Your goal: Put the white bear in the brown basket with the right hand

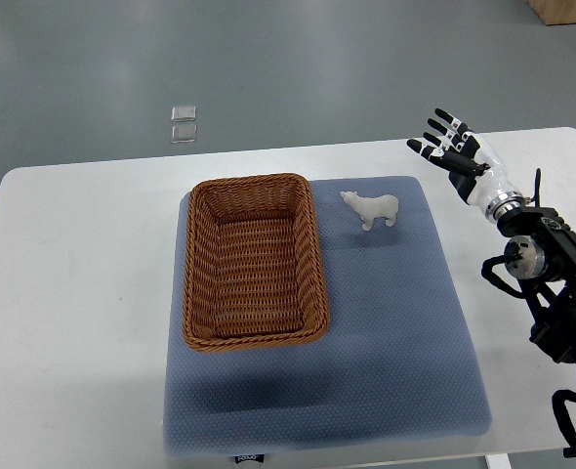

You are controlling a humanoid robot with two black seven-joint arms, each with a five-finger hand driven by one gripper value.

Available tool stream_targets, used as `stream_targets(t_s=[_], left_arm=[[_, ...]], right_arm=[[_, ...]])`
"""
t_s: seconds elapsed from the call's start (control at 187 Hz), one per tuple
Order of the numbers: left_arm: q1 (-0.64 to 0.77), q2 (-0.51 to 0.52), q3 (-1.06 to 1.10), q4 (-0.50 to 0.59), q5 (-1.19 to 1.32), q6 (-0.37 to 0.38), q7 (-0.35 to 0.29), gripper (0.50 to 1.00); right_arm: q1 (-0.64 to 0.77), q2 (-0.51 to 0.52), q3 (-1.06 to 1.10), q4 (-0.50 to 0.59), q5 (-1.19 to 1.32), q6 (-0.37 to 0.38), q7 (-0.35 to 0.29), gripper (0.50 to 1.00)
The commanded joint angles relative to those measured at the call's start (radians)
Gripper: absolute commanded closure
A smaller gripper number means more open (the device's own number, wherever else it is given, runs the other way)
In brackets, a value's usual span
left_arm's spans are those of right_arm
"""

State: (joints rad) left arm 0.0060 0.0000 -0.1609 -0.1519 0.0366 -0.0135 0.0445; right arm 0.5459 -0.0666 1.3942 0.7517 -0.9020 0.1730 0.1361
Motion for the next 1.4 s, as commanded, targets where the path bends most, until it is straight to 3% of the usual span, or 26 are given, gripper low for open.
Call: stream_targets(t_s=[0.0, 1.392], left_arm=[[0.0, 0.0, 0.0, 0.0, 0.0, 0.0, 0.0, 0.5], [0.0, 0.0, 0.0, 0.0, 0.0, 0.0, 0.0, 0.5]], right_arm=[[0.0, -0.002, -0.001, 0.0, 0.0, 0.0, 0.0, 0.572], [0.003, -0.028, -0.052, 0.014, -0.018, 0.006, 0.016, 0.574]])
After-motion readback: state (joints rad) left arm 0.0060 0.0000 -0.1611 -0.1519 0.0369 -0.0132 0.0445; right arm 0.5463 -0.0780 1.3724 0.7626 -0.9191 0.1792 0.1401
